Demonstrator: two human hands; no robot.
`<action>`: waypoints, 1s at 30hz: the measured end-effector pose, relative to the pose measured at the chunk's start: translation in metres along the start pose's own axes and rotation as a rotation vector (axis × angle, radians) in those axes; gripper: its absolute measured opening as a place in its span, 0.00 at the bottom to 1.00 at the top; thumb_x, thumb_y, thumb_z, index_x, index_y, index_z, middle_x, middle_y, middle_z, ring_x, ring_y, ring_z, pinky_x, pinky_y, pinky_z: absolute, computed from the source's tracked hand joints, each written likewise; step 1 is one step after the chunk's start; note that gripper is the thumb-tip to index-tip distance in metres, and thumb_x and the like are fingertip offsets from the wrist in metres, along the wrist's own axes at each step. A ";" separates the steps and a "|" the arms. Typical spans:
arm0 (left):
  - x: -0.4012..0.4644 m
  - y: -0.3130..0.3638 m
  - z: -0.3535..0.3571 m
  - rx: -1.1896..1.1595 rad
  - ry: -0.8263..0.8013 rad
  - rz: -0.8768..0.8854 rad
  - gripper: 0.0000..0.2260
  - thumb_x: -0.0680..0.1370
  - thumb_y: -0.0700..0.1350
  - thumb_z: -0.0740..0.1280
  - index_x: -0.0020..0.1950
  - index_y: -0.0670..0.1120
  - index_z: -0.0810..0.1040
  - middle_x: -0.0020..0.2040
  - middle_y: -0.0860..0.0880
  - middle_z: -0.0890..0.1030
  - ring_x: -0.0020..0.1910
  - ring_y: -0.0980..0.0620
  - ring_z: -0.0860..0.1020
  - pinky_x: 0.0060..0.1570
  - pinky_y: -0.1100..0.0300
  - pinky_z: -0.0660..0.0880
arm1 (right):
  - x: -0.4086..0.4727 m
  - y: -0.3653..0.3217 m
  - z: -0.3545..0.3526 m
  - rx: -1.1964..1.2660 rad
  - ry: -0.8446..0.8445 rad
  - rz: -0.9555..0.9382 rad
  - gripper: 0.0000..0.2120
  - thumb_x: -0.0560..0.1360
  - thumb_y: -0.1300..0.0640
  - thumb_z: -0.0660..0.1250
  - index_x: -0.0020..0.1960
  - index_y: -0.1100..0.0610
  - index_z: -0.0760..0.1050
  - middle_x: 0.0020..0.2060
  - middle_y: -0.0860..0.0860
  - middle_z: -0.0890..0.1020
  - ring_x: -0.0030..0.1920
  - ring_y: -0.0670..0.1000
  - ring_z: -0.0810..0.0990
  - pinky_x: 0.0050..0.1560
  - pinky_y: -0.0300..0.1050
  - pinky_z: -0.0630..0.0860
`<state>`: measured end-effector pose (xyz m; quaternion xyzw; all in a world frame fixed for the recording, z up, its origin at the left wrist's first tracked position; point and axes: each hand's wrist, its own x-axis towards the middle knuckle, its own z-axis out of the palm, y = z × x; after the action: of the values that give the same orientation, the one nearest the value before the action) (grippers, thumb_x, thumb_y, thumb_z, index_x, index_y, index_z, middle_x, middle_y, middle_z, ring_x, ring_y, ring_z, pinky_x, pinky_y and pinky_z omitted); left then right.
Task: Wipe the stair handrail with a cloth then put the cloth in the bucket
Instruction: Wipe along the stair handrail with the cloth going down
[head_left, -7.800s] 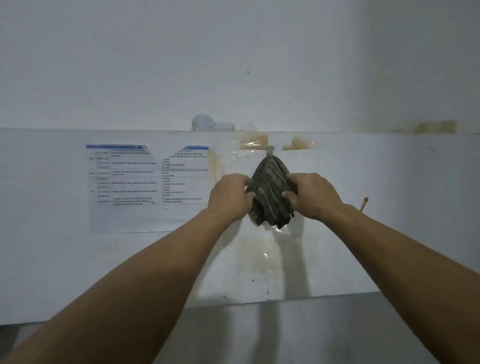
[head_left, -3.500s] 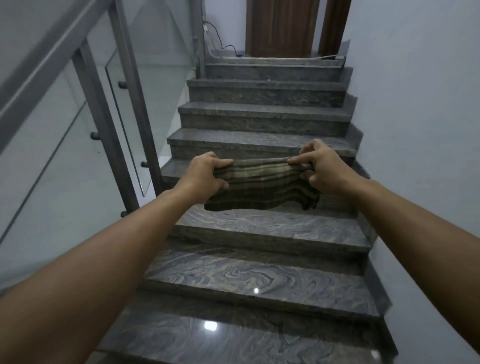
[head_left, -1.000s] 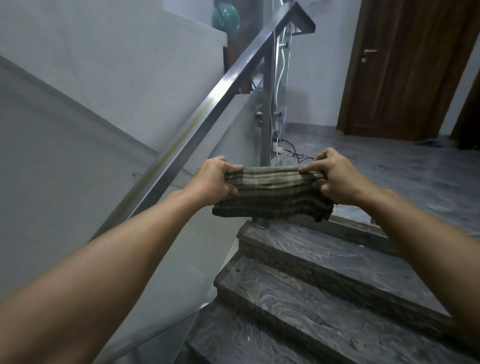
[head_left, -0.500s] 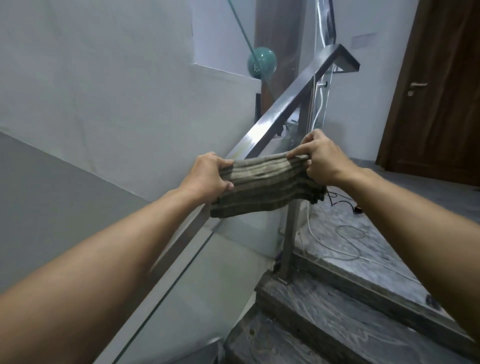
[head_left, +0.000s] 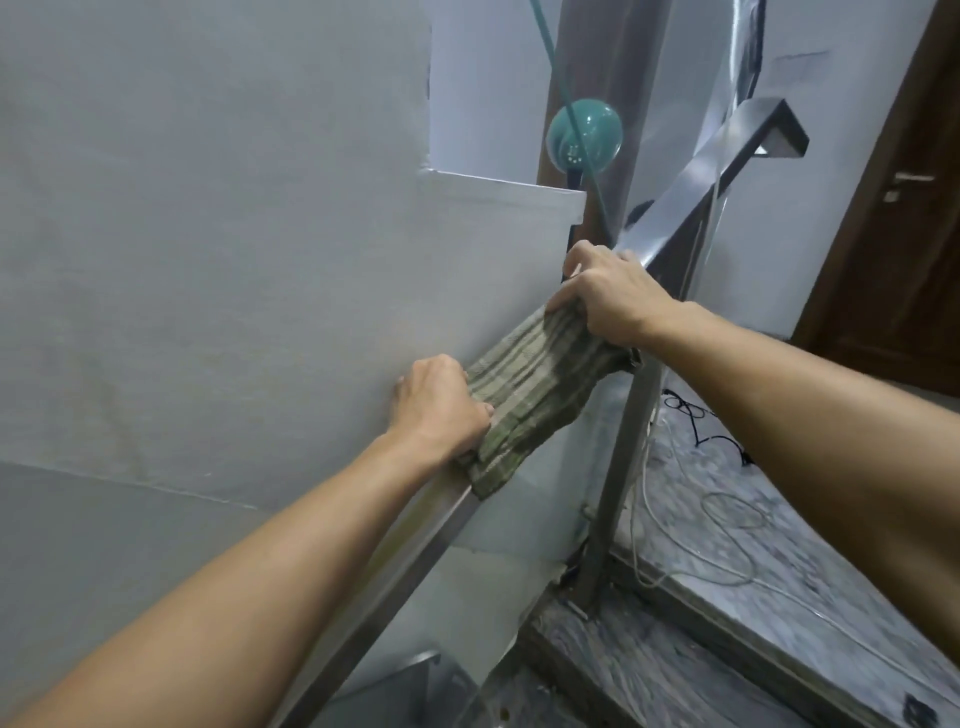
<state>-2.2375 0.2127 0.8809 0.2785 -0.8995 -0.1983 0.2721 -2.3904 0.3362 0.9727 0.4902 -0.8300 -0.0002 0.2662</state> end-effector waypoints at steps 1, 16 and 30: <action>-0.001 -0.002 0.002 0.041 -0.029 -0.018 0.18 0.68 0.54 0.73 0.50 0.42 0.82 0.54 0.41 0.83 0.57 0.39 0.79 0.53 0.52 0.76 | 0.003 0.003 0.005 -0.065 -0.005 -0.031 0.18 0.72 0.64 0.68 0.57 0.47 0.81 0.60 0.55 0.71 0.61 0.58 0.68 0.61 0.57 0.65; -0.015 0.006 0.049 -0.041 -0.246 0.188 0.28 0.82 0.51 0.53 0.77 0.40 0.48 0.79 0.42 0.49 0.78 0.45 0.47 0.76 0.46 0.46 | -0.009 0.029 0.026 -0.169 -0.288 -0.287 0.35 0.70 0.50 0.54 0.75 0.59 0.54 0.75 0.60 0.61 0.75 0.58 0.59 0.75 0.53 0.56; -0.017 0.036 0.069 0.116 -0.157 0.179 0.33 0.82 0.55 0.50 0.77 0.40 0.38 0.79 0.42 0.38 0.77 0.47 0.36 0.76 0.48 0.38 | -0.015 0.055 0.034 -0.248 -0.306 -0.243 0.43 0.70 0.50 0.59 0.77 0.58 0.39 0.78 0.59 0.45 0.77 0.55 0.41 0.77 0.51 0.41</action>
<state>-2.2814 0.2649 0.8396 0.1962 -0.9492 -0.1420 0.2008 -2.4442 0.3682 0.9507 0.5444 -0.7891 -0.2087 0.1935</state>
